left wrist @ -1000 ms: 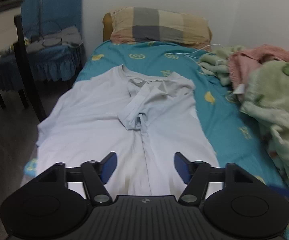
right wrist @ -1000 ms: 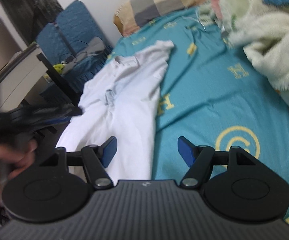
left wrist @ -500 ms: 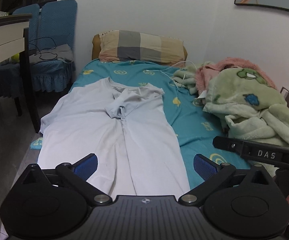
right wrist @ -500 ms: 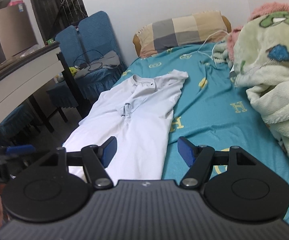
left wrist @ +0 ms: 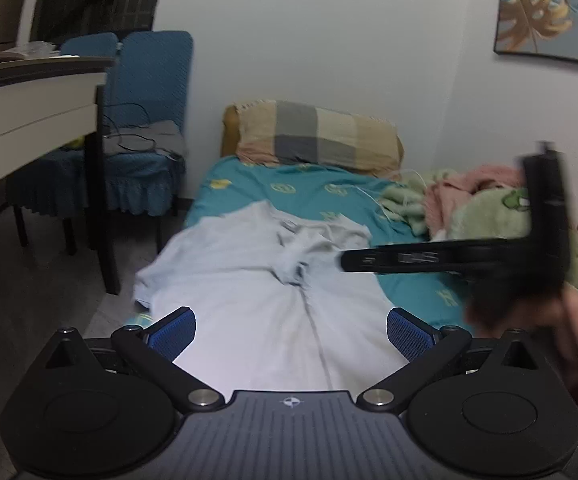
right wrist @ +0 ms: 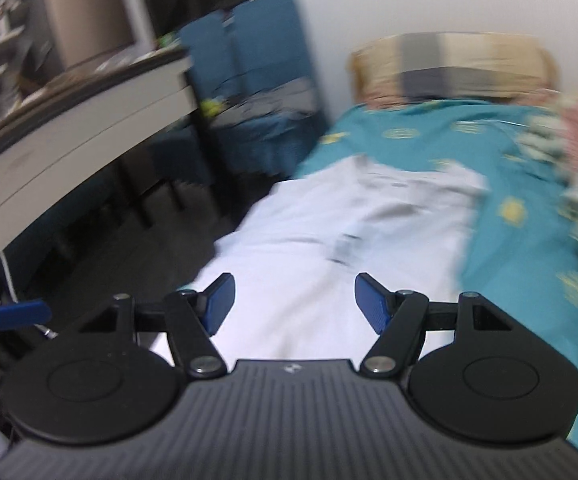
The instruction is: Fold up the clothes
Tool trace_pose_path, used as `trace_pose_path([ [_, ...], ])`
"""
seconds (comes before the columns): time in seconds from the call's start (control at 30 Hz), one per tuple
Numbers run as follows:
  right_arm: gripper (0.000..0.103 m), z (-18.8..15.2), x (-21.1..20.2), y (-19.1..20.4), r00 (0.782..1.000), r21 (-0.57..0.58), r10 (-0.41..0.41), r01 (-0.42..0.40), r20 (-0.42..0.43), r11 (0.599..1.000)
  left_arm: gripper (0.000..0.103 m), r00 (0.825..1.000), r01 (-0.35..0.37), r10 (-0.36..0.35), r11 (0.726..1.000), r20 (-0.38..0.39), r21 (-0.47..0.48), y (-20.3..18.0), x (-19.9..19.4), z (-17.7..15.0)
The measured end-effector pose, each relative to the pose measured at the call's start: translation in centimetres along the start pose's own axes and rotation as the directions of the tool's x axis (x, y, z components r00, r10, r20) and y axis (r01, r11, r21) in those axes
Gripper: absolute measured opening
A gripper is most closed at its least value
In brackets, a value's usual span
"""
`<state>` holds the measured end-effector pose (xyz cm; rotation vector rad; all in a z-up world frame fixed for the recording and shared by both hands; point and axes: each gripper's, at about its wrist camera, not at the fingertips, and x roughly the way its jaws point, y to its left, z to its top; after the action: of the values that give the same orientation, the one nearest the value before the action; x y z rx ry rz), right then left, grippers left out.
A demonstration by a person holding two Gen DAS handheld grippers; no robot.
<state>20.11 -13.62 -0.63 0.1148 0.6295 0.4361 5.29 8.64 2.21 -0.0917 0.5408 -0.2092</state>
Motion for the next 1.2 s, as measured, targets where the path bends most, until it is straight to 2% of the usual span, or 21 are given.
trace_pose_path([
  [0.13, 0.067, 3.8, 9.3, 4.4, 0.991, -0.122, 0.075, -0.088, -0.11, 0.989, 0.103, 1.0, -0.022, 0.021, 0.998, -0.007, -0.056, 4.2, 0.2, -0.6],
  [0.23, 0.066, 5.3, 17.6, 8.3, 0.973, -0.222, 0.073, -0.122, -0.217, 0.967, 0.102, 0.998, -0.032, 0.027, 0.995, -0.052, -0.099, 6.7, 1.5, -1.5],
  [0.33, 0.064, 5.4, 25.4, 12.4, 0.951, -0.341, 0.049, -0.157, -0.304, 0.927, 0.102, 0.996, -0.018, 0.007, 0.992, -0.09, -0.128, 8.3, 3.1, -2.3],
  [0.43, 0.064, 4.2, 32.0, 16.1, 0.933, -0.494, -0.014, -0.178, -0.359, 0.851, 0.101, 0.992, -0.014, -0.007, 0.986, -0.123, -0.168, 9.9, 4.6, -2.8],
  [0.53, 0.061, 2.5, 36.8, 18.7, 0.906, -0.589, -0.054, -0.227, -0.42, 0.775, 0.101, 0.99, 0.01, -0.043, 0.972, -0.137, -0.235, 11.4, 5.6, -3.2],
  [0.57, 0.061, 1.9, 38.1, 19.5, 0.896, -0.62, -0.064, -0.251, -0.44, 0.744, 0.101, 0.989, 0.022, -0.059, 0.966, -0.138, -0.257, 12.0, 5.9, -3.4],
  [0.63, 0.06, 0.0, 40.2, 20.8, 0.878, -0.708, -0.139, -0.266, -0.459, 0.655, 0.101, 0.987, 0.018, -0.063, 0.958, -0.148, -0.285, 12.7, 6.2, -3.8],
  [0.7, 0.051, -1.6, 42.2, 21.7, 0.859, -0.784, -0.238, -0.258, -0.454, 0.564, 0.101, 0.985, 0.011, -0.063, 0.953, -0.161, -0.304, 13.1, 6.5, -4.2],
  [0.77, 0.027, -2.7, 43.3, 21.9, 0.85, -0.841, -0.322, -0.225, -0.416, 0.492, 0.101, 0.982, 0.005, -0.065, 0.95, -0.18, -0.313, 13.4, 6.9, -4.4],
  [0.8, 0.018, -3.0, 43.6, 21.9, 0.845, -0.862, -0.356, -0.213, -0.399, 0.46, 0.101, 0.98, -0.002, -0.059, 0.95, -0.188, -0.312, 13.4, 7.0, -4.6],
  [0.83, 0.006, -3.1, 43.7, 21.9, 0.842, -0.87, -0.375, -0.2, -0.388, 0.45, 0.101, 0.979, -0.01, -0.053, 0.951, -0.195, -0.311, 13.4, 7.1, -4.7],
  [0.87, 0.007, -2.6, 43.4, 21.9, 0.851, -0.865, -0.367, -0.181, -0.376, 0.468, 0.101, 0.979, -0.017, -0.047, 0.951, -0.198, -0.308, 13.4, 7.0, -4.8],
  [0.93, 0.006, -0.3, 41.9, 21.3, 0.885, -0.82, -0.304, -0.136, -0.353, 0.556, 0.101, 0.978, -0.027, -0.036, 0.953, -0.204, -0.301, 13.4, 6.9, -5.3],
  [1.07, 0.006, 5.8, 36.5, 20.0, 0.957, -0.676, -0.195, -0.003, -0.216, 0.737, 0.101, 0.978, -0.049, -0.013, 0.957, -0.209, -0.287, 13.0, 6.8, -5.3],
  [1.13, 0.006, 8.2, 33.2, 18.0, 0.978, -0.556, -0.156, 0.053, -0.14, 0.83, 0.101, 0.979, -0.054, -0.003, 0.962, -0.206, -0.269, 12.4, 6.6, -5.1],
  [1.2, 0.006, 9.9, 29.7, 15.0, 0.988, -0.4, -0.139, 0.101, -0.068, 0.911, 0.101, 0.979, -0.059, 0.008, 0.966, -0.202, -0.25, 11.9, 6.4, -5.0],
])
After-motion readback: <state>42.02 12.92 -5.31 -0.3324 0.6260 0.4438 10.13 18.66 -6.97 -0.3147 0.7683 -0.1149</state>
